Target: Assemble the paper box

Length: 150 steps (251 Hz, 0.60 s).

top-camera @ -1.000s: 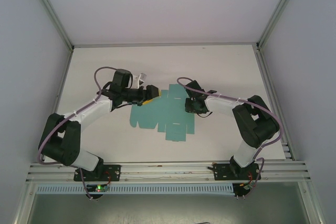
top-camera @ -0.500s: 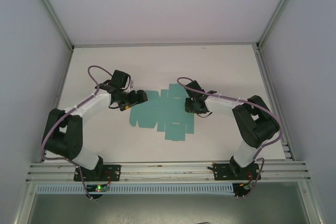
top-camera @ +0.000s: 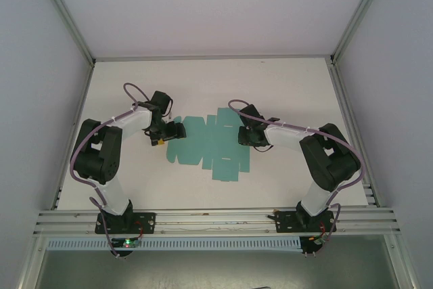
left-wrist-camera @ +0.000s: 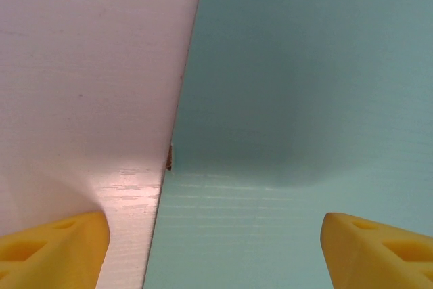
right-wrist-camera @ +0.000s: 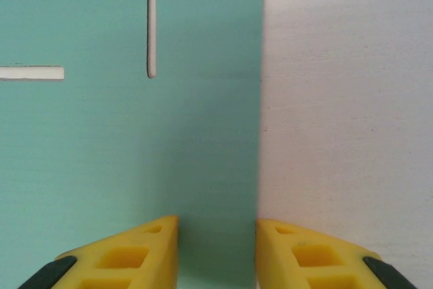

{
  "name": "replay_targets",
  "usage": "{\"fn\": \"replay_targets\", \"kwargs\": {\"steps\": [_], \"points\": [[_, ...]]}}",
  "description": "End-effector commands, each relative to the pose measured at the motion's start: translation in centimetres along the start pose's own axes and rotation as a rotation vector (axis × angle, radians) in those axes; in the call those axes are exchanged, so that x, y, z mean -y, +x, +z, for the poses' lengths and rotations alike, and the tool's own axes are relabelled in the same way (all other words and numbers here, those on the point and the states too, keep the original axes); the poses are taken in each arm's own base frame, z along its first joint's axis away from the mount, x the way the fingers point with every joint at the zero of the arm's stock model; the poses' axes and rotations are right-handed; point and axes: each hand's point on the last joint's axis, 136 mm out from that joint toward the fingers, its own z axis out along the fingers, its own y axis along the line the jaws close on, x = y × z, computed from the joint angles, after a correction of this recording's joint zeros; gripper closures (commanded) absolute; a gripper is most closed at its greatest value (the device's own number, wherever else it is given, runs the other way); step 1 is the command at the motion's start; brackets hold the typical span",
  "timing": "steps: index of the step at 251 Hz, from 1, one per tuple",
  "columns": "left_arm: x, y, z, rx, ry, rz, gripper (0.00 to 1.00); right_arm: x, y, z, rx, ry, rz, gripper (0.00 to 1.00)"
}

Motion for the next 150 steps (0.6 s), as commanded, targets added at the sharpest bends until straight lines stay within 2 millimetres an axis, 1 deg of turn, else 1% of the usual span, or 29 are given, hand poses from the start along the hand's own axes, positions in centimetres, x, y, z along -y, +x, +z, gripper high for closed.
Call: {"fn": "replay_targets", "kwargs": {"steps": [1,23,52,65,75,86,113,139,150], "points": [[0.9,2.3,1.2,-0.088,0.073,0.023,0.19,0.9,8.5,4.5,-0.282,-0.025,-0.027,0.68],[2.5,2.9,1.2,-0.103,0.133,0.042,0.20,1.0,8.7,4.5,-0.283,-0.024,-0.026,0.68],[5.1,3.8,0.9,-0.128,0.217,0.076,0.22,0.8,8.8,4.5,-0.282,-0.031,-0.029,0.68],[7.0,4.2,0.7,-0.148,0.294,0.080,0.24,0.8,8.9,4.6,-0.285,-0.028,-0.029,0.68],[8.7,4.6,0.4,-0.164,0.368,0.088,0.24,0.8,8.9,4.6,-0.286,-0.031,-0.029,0.68],[10.1,4.9,0.0,-0.171,0.421,0.094,0.24,0.7,9.0,4.7,-0.284,-0.034,-0.030,0.68],[12.6,5.0,-1.6,-0.157,0.522,0.116,0.24,0.6,9.3,4.8,-0.285,-0.051,-0.024,0.68],[14.2,4.6,-3.8,-0.111,0.604,0.132,0.25,0.6,9.7,4.9,-0.290,-0.059,-0.024,0.68],[15.0,4.5,-5.1,-0.085,0.642,0.147,0.25,0.6,9.9,5.0,-0.296,-0.063,-0.023,0.68]]}}
